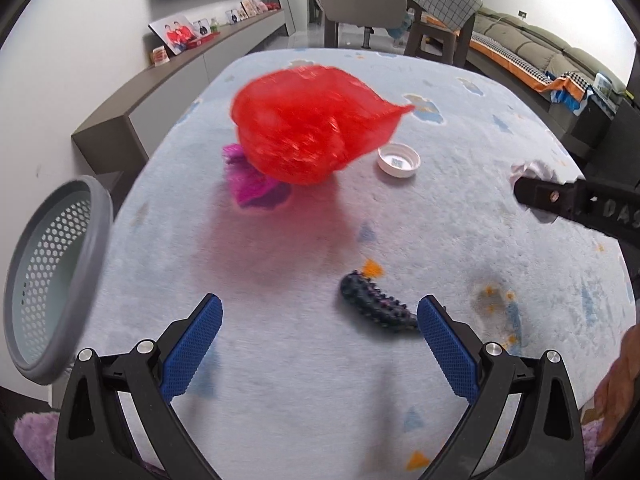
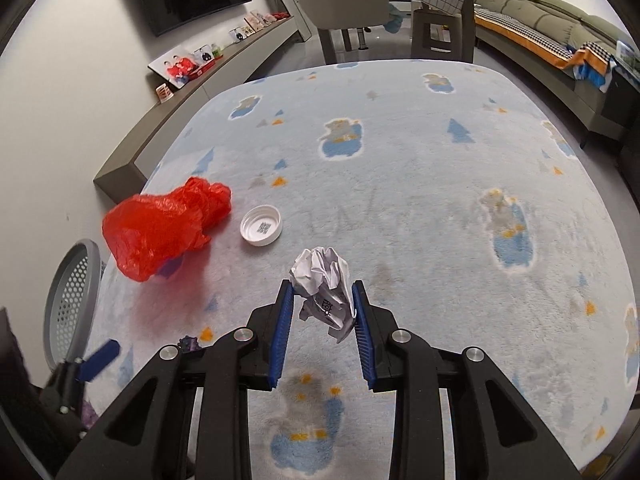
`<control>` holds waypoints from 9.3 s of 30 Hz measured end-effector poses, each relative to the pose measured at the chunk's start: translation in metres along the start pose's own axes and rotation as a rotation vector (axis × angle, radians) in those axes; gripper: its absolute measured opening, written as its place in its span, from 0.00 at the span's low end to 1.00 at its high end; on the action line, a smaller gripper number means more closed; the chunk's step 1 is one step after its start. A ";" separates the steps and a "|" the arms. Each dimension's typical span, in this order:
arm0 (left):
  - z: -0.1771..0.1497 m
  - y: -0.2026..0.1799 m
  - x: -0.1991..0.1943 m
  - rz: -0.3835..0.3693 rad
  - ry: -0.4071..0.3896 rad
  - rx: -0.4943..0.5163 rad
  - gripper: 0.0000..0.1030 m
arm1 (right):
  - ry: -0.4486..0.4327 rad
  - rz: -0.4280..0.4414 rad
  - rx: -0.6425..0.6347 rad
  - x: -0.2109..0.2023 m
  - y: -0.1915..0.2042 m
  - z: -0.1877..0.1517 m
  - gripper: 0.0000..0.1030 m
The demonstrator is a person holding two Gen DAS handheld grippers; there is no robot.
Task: Collect trash
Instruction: 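Grasp the black spiky toy with the left tool while the right tool holds the paper, then carry the toy and paper to the grey basket and open both tools, then move both tools back from the basket to the table, then grasp the red plastic bag with the right tool, then grasp the pink mesh cone with the left tool while the right tool holds the bag, then carry the pink cone and red bag to the grey basket and release both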
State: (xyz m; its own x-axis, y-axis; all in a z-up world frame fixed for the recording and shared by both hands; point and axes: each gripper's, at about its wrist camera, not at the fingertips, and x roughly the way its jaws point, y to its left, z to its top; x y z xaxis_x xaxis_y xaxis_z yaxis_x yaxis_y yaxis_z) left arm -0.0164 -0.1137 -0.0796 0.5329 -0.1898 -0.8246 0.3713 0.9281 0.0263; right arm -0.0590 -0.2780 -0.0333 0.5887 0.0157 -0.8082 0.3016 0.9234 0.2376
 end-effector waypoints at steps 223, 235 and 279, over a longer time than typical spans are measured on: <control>0.063 0.070 0.027 0.008 -0.082 -0.013 0.91 | 0.004 0.071 0.004 0.006 0.021 0.020 0.12; 0.071 0.062 0.065 0.021 -0.011 -0.049 0.91 | 0.029 0.114 0.008 0.010 0.020 0.021 0.12; 0.052 0.140 -0.020 0.112 -0.148 -0.079 0.50 | -0.012 0.140 -0.089 0.024 0.105 0.034 0.12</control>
State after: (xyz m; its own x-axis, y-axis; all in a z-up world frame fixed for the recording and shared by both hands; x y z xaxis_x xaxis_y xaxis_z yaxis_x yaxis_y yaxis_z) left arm 0.0642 0.0040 -0.0301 0.6753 -0.1235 -0.7271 0.2459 0.9672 0.0641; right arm 0.0123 -0.1932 -0.0095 0.6298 0.1428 -0.7635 0.1482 0.9428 0.2986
